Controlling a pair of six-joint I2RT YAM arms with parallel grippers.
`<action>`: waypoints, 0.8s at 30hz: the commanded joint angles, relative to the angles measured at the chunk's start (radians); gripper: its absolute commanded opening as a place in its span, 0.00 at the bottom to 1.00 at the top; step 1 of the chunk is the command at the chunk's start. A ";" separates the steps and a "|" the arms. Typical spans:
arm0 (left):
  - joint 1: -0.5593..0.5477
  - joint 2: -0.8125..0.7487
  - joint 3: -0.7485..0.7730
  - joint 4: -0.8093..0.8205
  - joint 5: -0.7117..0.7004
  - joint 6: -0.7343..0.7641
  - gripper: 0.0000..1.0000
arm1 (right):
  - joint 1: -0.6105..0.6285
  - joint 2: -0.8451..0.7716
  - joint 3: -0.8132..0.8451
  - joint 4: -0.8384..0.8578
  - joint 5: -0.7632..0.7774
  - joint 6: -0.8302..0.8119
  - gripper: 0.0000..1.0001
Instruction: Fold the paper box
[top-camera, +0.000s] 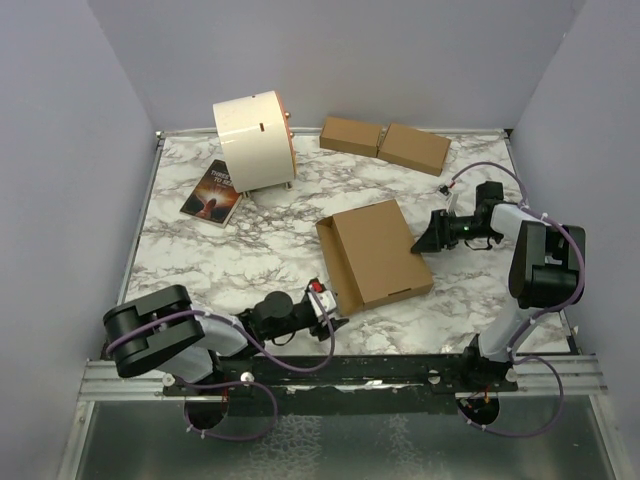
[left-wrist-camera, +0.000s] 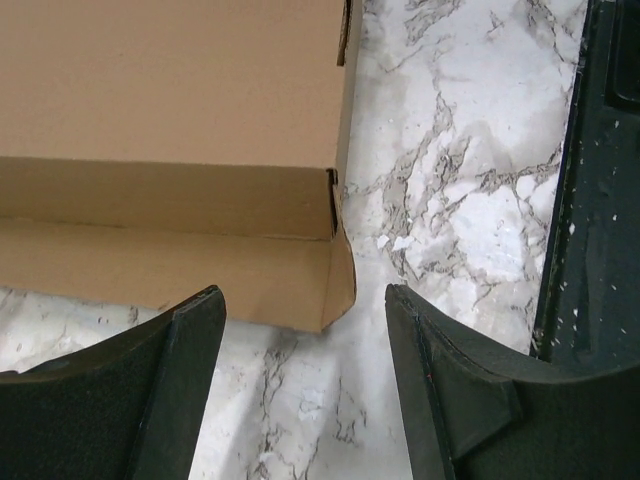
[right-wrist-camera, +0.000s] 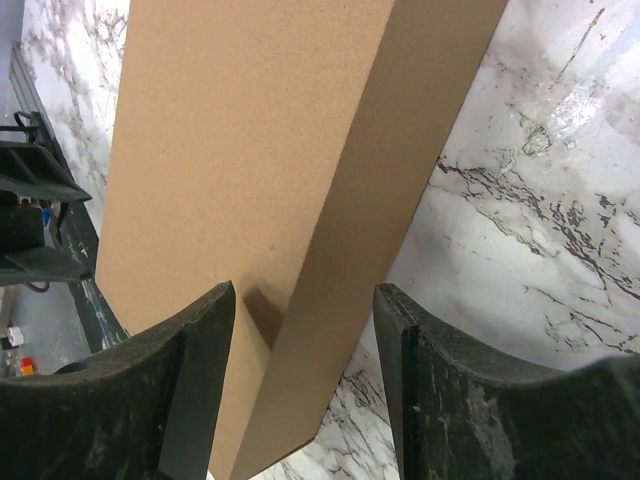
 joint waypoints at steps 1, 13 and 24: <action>-0.015 0.086 0.060 0.128 0.009 0.058 0.68 | 0.005 0.009 0.019 0.001 -0.017 -0.005 0.57; -0.038 0.211 0.127 0.120 0.074 -0.002 0.56 | 0.013 0.000 0.013 0.017 0.000 0.010 0.57; -0.039 0.251 0.174 0.050 0.019 -0.055 0.36 | 0.021 -0.009 0.009 0.029 0.017 0.019 0.57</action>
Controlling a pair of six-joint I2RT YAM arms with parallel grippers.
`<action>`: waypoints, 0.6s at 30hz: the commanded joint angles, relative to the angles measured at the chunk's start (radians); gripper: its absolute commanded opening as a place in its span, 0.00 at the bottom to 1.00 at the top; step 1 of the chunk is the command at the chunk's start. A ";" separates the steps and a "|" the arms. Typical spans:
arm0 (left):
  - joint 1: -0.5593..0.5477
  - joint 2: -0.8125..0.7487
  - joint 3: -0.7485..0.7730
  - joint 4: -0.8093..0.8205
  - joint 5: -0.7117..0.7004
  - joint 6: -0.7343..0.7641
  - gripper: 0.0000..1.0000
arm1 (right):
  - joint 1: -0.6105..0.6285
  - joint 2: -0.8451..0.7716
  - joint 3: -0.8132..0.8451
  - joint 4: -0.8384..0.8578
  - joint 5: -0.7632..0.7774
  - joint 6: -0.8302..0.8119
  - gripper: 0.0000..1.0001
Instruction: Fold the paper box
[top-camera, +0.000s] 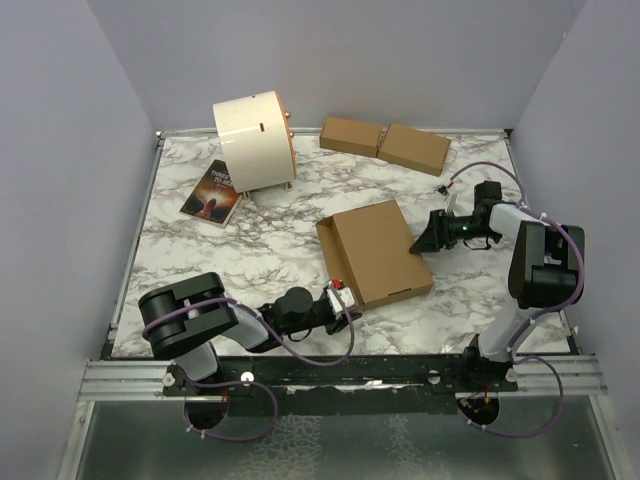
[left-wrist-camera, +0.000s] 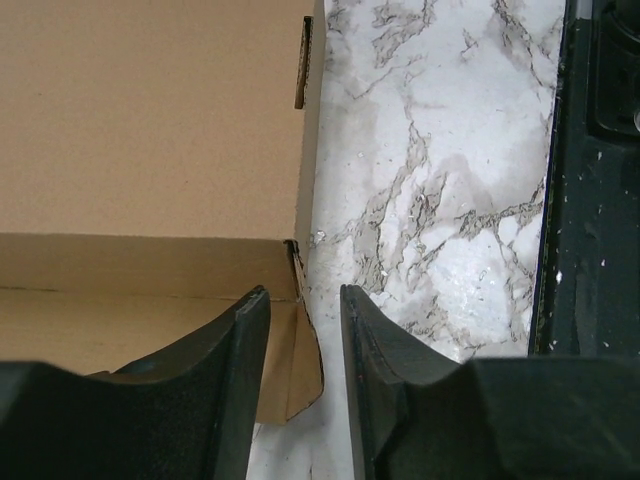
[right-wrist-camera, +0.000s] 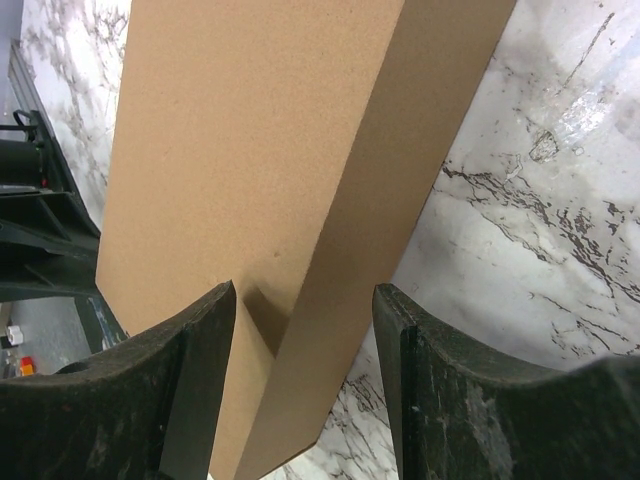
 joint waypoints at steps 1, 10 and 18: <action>-0.007 0.014 0.035 -0.042 -0.016 -0.031 0.34 | 0.008 -0.008 0.009 0.024 0.015 0.010 0.57; -0.005 0.015 0.056 -0.097 -0.020 -0.045 0.21 | 0.015 -0.006 0.006 0.028 0.034 0.012 0.57; 0.000 -0.001 0.070 -0.152 -0.037 -0.065 0.23 | 0.017 -0.009 0.006 0.032 0.043 0.015 0.56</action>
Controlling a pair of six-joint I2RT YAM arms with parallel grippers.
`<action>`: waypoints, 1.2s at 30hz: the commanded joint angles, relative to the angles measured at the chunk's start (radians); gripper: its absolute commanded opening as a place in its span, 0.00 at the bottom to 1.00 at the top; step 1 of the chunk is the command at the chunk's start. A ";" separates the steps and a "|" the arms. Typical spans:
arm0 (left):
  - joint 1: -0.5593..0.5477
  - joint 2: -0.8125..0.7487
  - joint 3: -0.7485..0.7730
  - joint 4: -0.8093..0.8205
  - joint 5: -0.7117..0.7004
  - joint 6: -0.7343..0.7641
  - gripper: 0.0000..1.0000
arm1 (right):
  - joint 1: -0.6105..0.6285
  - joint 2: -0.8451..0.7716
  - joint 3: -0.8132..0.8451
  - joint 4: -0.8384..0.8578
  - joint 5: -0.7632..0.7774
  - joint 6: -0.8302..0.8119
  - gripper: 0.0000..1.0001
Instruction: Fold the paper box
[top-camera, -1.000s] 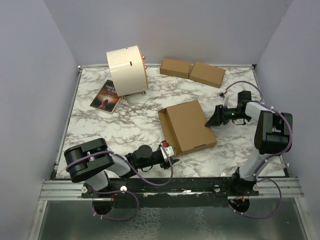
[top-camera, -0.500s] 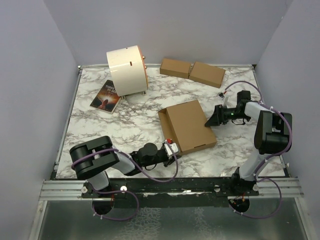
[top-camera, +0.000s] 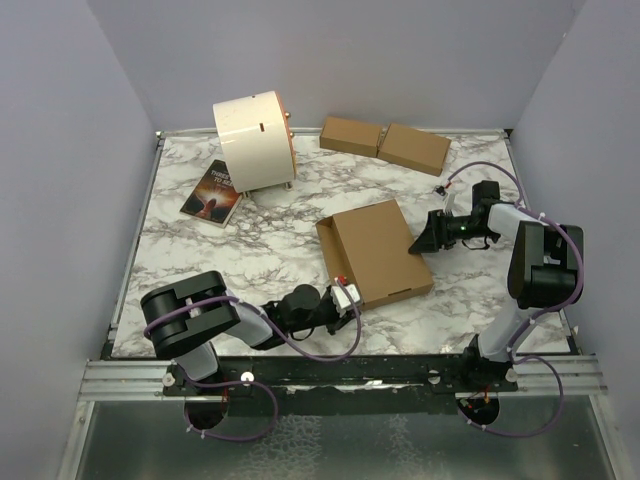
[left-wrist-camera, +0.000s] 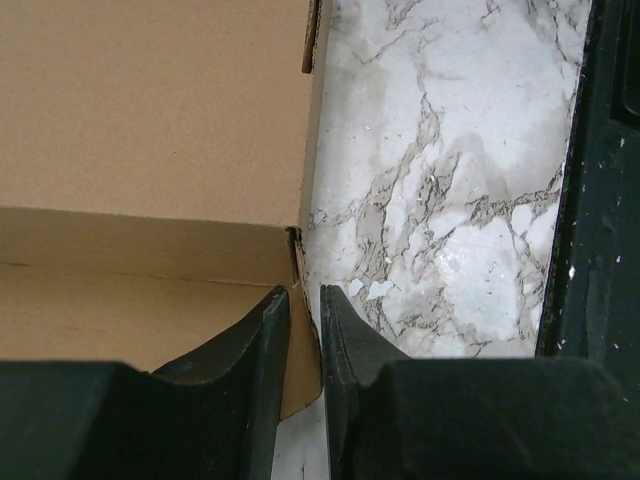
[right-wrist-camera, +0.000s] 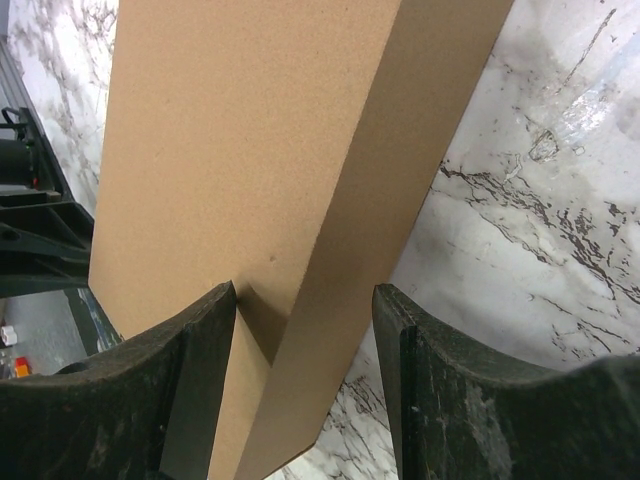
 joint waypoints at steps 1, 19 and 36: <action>-0.001 -0.014 0.017 -0.028 -0.023 -0.022 0.22 | 0.006 -0.008 0.006 0.026 0.019 0.004 0.56; 0.004 -0.015 0.035 -0.051 -0.039 -0.047 0.07 | 0.013 -0.011 0.000 0.033 0.050 -0.001 0.55; 0.010 -0.035 0.042 -0.085 -0.091 -0.054 0.00 | 0.040 -0.021 -0.017 0.062 0.140 0.001 0.54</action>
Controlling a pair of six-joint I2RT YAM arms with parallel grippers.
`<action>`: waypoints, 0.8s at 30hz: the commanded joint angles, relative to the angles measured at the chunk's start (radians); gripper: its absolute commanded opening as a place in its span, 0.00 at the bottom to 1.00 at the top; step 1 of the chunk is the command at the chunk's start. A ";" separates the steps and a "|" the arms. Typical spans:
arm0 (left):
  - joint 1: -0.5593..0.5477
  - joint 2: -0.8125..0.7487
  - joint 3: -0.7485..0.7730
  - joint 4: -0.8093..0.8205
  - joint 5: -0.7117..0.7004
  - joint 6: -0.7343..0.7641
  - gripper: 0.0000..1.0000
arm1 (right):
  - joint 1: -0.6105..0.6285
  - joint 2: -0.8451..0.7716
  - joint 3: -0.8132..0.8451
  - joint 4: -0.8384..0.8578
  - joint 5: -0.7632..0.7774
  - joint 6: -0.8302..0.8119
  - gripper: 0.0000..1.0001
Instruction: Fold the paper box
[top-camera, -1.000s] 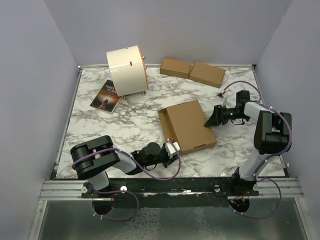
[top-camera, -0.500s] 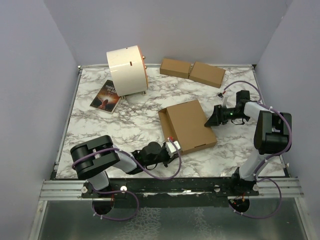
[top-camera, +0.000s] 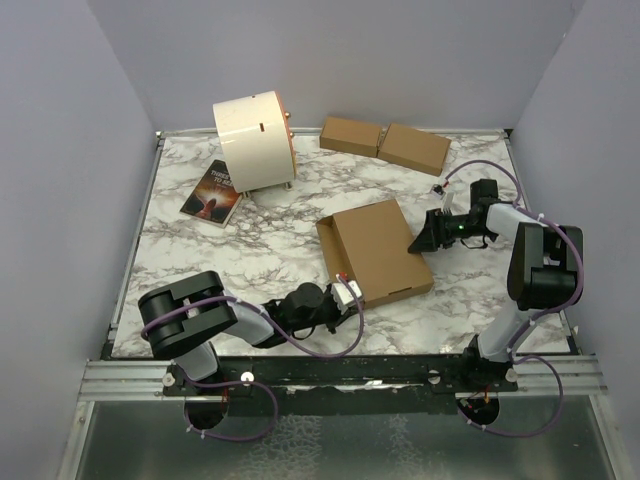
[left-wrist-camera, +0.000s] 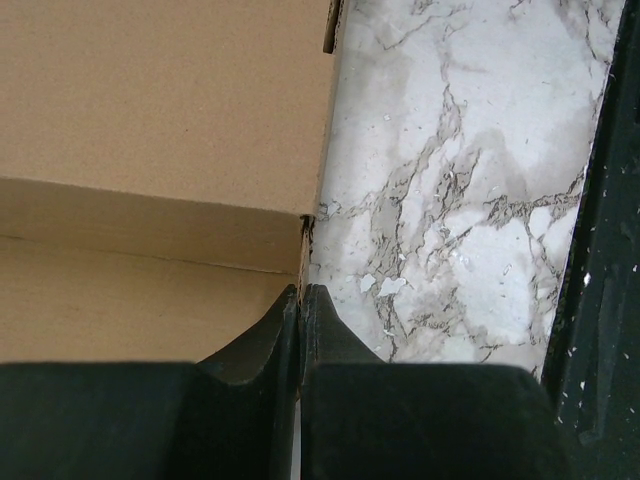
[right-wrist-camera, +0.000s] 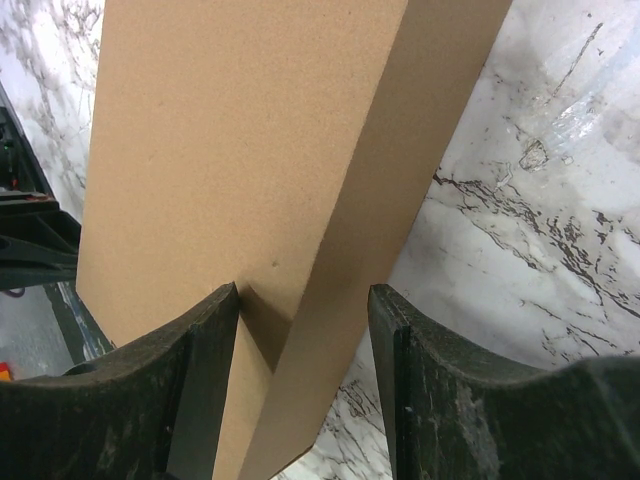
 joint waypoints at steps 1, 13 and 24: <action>0.003 -0.023 0.016 0.002 -0.046 -0.014 0.00 | 0.018 -0.012 -0.017 0.040 0.092 -0.013 0.54; 0.004 0.003 0.062 -0.032 -0.055 -0.074 0.00 | 0.039 -0.010 -0.021 0.039 0.103 -0.020 0.53; 0.002 -0.044 0.088 -0.140 -0.141 -0.051 0.00 | 0.050 -0.007 -0.024 0.039 0.118 -0.022 0.51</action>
